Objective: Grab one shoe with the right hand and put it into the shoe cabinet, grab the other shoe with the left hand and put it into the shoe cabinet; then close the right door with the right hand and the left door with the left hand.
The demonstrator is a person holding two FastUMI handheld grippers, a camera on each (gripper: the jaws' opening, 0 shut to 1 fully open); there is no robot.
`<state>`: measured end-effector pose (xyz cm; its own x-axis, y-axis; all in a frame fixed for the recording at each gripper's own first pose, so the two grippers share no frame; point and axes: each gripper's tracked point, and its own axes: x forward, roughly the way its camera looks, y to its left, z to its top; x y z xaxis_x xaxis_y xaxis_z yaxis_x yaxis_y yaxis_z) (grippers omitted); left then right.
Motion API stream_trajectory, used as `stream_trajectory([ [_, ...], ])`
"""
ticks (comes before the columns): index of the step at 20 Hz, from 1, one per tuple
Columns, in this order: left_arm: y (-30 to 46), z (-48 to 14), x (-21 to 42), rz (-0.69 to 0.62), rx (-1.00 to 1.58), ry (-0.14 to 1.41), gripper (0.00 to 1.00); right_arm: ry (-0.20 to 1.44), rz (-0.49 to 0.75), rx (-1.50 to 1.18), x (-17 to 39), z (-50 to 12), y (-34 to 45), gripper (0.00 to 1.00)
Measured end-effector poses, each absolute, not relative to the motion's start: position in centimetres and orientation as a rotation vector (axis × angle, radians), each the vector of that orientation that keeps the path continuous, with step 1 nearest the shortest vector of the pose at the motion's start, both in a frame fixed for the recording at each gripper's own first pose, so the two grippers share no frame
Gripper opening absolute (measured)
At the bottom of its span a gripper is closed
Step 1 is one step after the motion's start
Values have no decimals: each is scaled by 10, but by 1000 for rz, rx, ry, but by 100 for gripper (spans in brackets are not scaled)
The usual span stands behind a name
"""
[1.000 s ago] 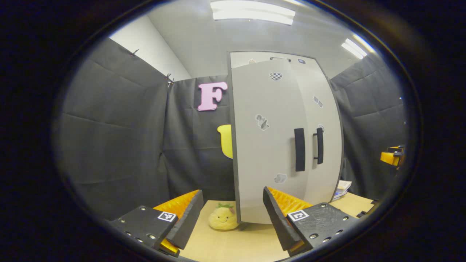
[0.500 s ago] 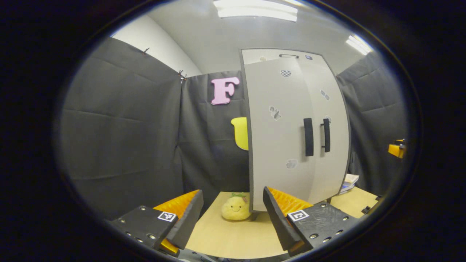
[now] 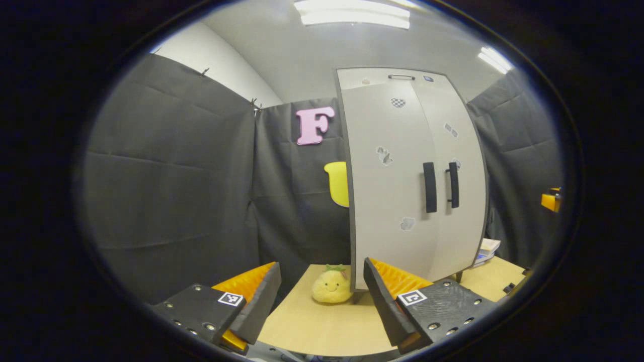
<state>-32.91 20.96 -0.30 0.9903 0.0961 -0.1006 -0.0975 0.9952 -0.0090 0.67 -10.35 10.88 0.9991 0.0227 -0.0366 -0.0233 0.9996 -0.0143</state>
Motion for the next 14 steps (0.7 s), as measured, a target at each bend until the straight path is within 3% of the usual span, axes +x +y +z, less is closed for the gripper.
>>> stream_trajectory([
  [14, 213, -6, -324, 108, -2, 102, 93, 26, 5, -10, 11, 117, -105, 96],
])
